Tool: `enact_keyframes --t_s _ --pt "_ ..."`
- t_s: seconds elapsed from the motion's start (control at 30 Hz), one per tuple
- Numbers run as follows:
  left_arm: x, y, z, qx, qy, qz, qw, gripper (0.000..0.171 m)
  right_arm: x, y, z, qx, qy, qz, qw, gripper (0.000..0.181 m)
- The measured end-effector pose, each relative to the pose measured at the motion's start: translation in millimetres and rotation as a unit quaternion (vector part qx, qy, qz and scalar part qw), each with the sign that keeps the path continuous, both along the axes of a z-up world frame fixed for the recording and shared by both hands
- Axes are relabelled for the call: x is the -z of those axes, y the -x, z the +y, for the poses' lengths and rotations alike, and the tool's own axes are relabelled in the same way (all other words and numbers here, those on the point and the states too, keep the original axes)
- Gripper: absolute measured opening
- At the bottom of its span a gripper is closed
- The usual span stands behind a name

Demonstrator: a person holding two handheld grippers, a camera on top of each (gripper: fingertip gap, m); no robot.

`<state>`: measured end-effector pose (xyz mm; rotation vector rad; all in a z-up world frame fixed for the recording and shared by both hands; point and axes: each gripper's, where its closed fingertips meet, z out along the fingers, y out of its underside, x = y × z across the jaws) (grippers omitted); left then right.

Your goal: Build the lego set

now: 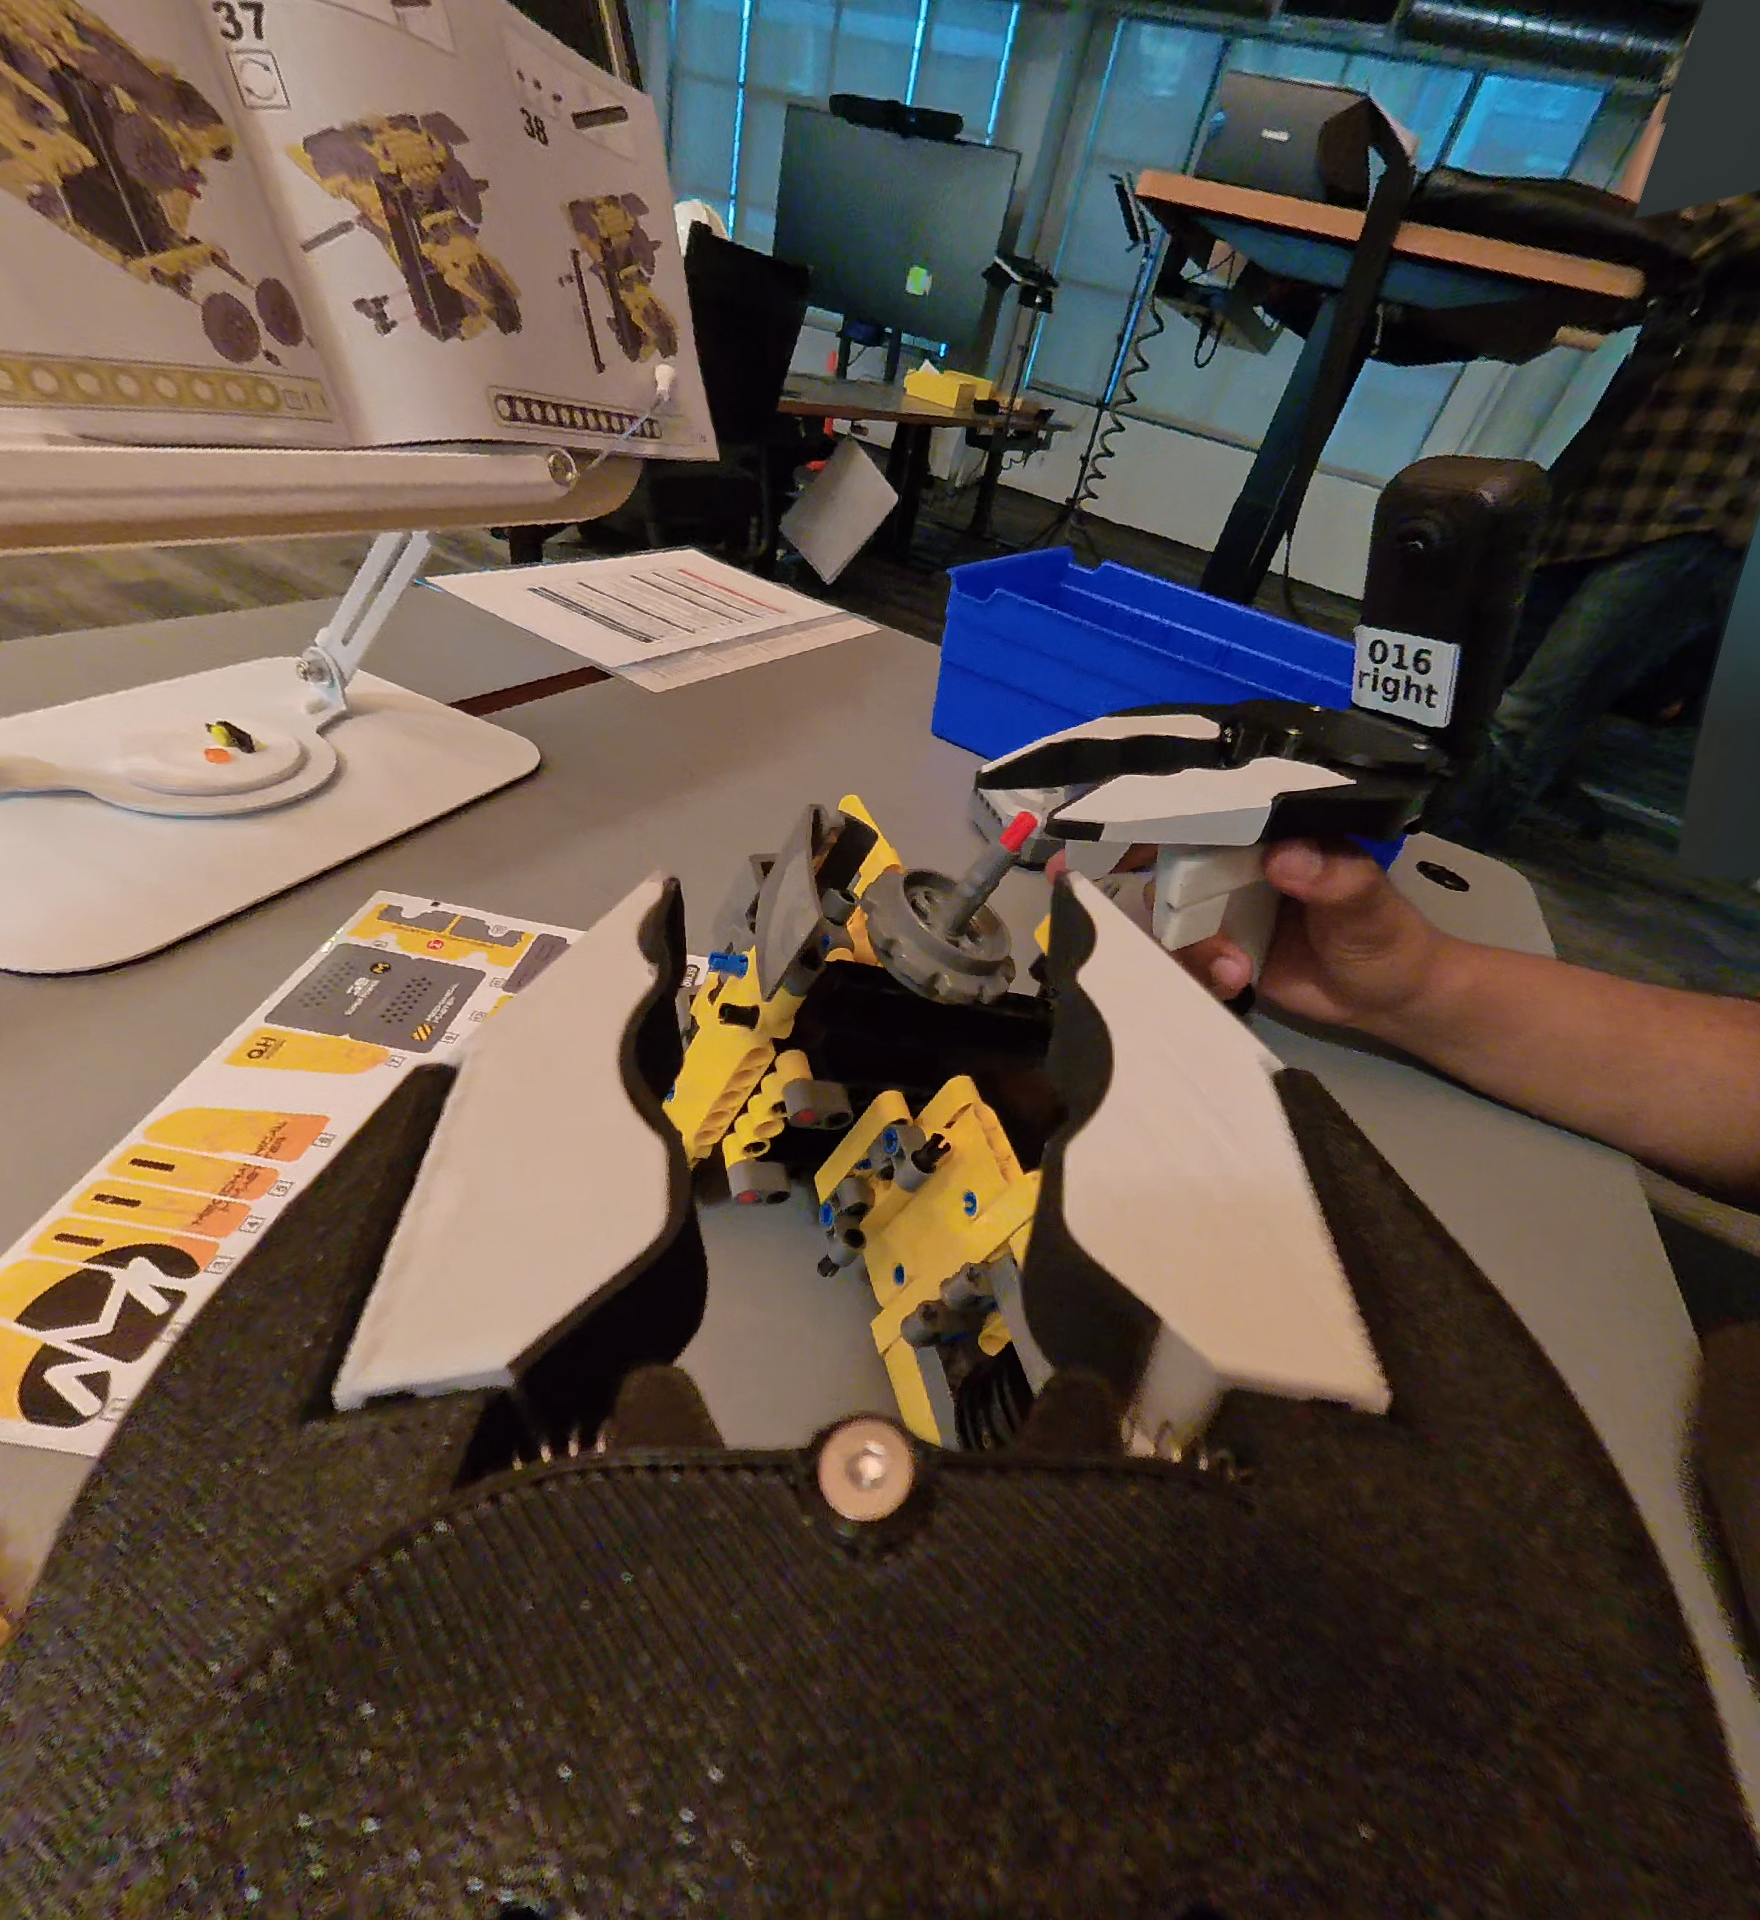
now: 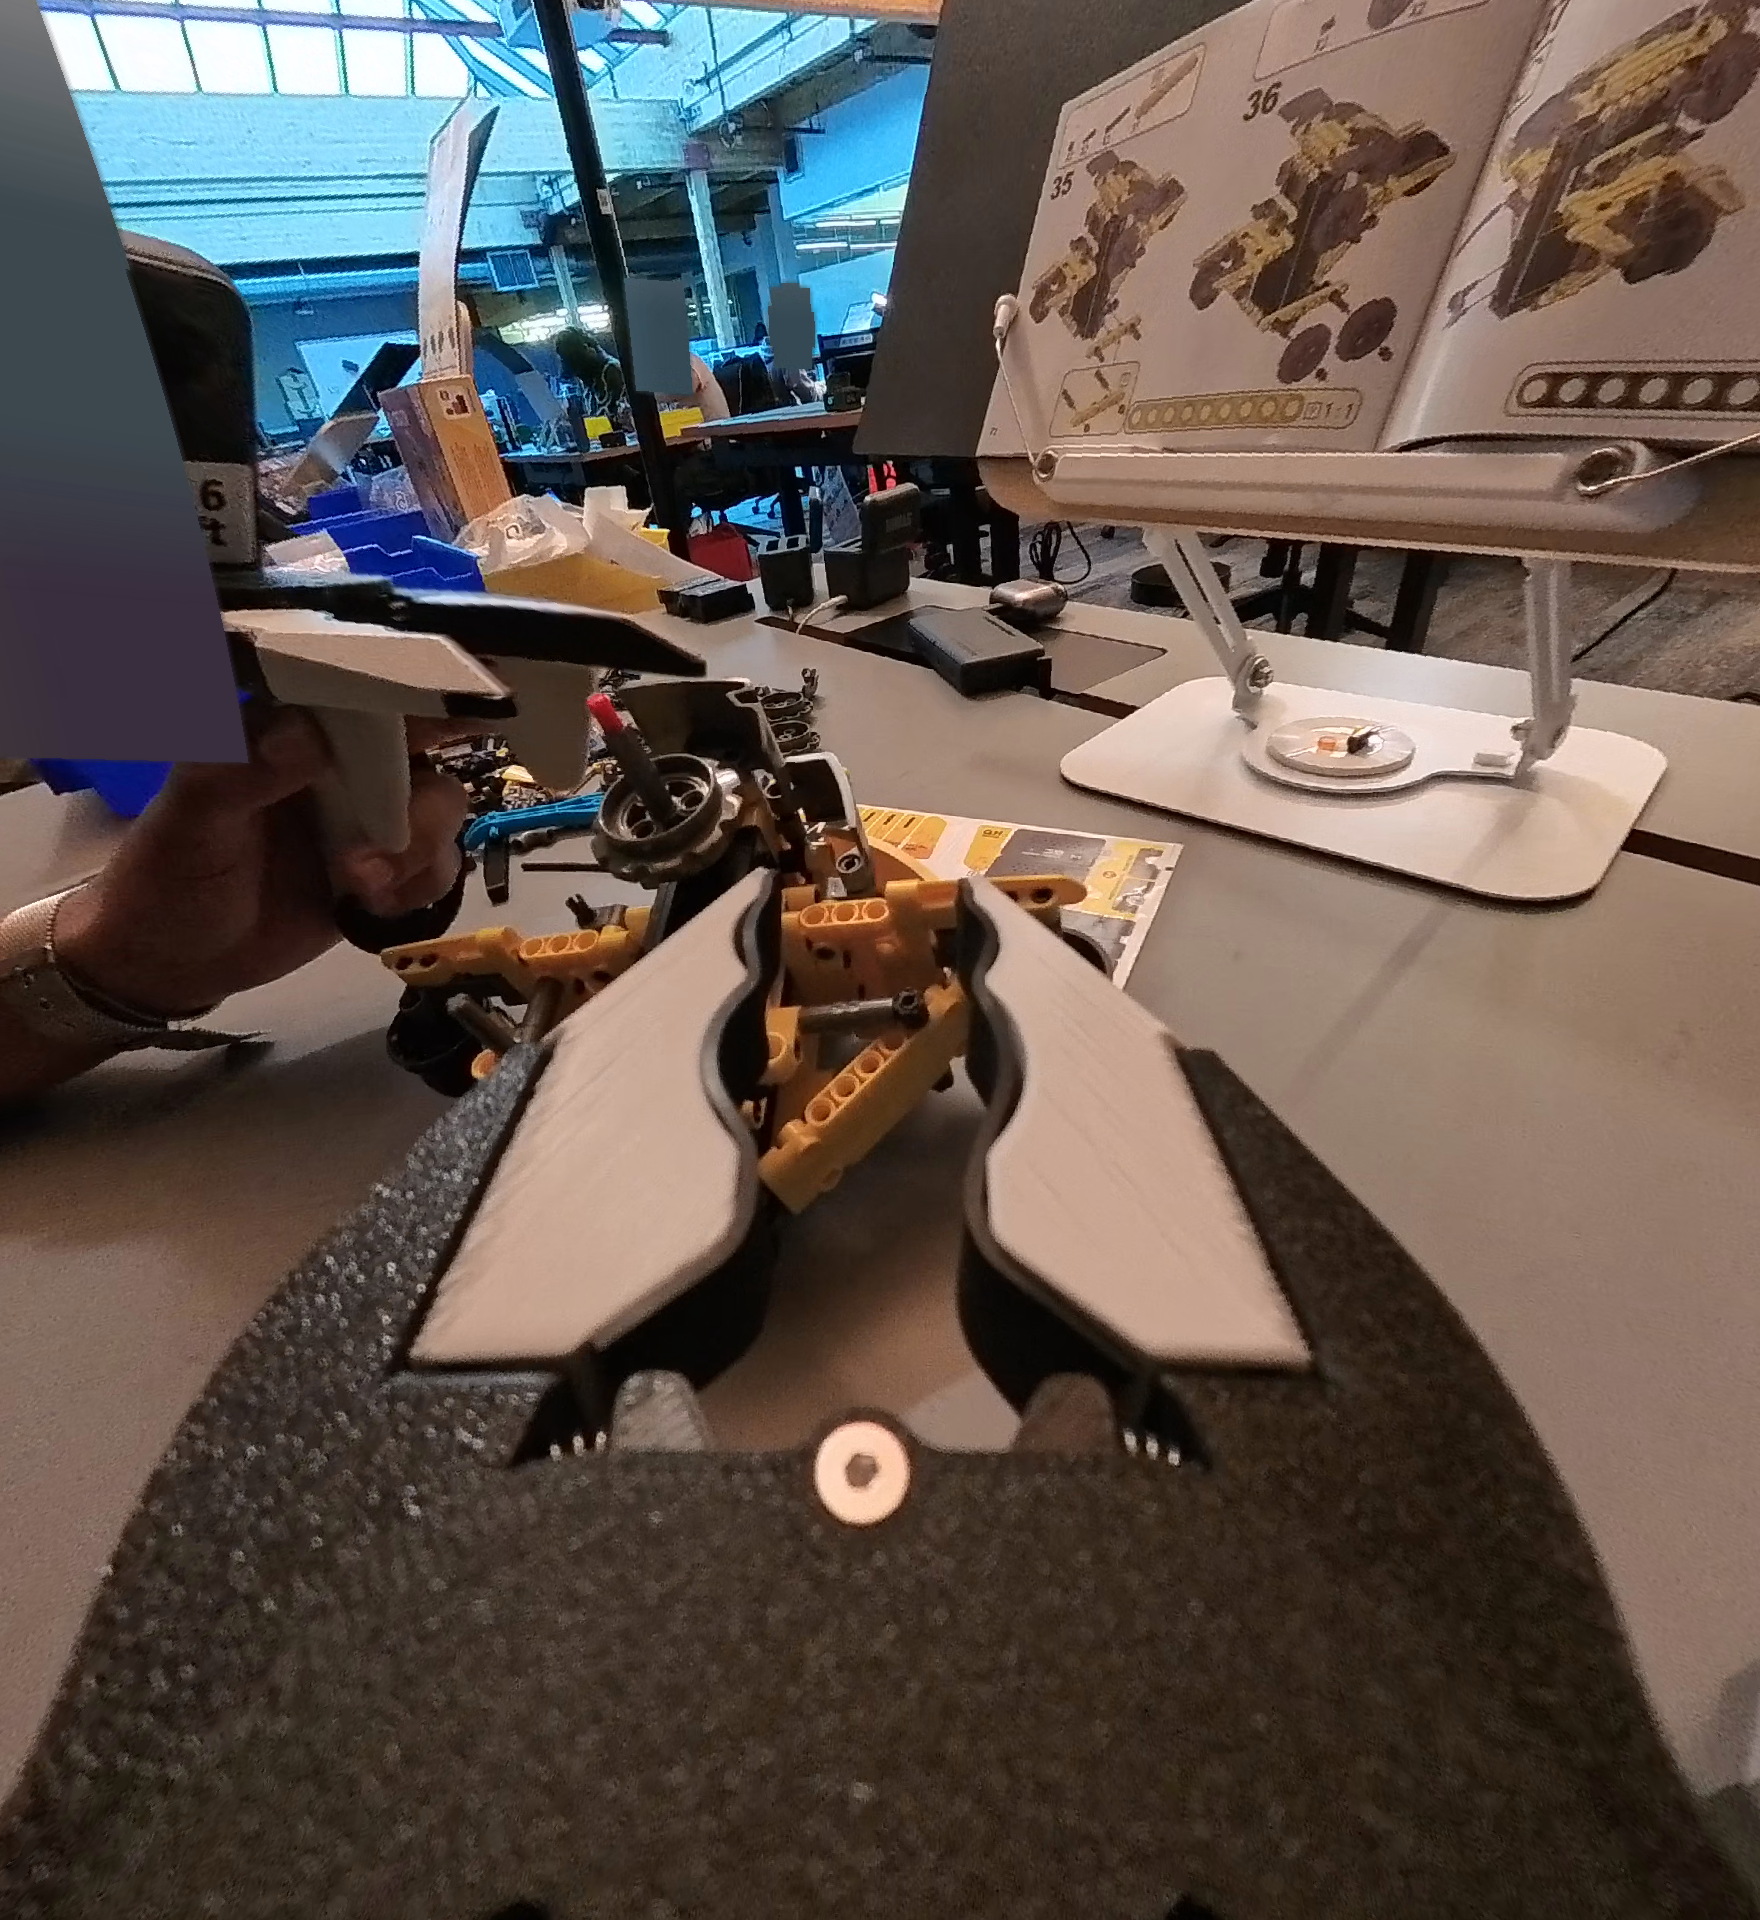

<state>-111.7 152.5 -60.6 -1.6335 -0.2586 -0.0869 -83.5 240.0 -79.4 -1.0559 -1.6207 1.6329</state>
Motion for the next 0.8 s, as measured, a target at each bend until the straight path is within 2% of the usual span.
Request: enact_keyframes --t_s 0.23,0.37,0.53,0.8 --pt "8 -3 5 0.005 0.020 0.006 1.000 0.074 0 0 -1 -0.005 0.009 -0.003 1.000 0.032" --pt "16 -9 11 0.012 0.049 0.033 0.998 0.077 1 1 0 -0.002 0.011 -0.008 1.000 0.032" --pt "28 -9 15 0.001 0.092 0.068 0.993 0.080 1 2 2 0.000 0.017 -0.013 1.000 0.033" --pt "32 -1 12 -0.016 0.110 0.078 0.991 0.080 1 2 4 0.000 0.028 -0.017 0.999 0.033"
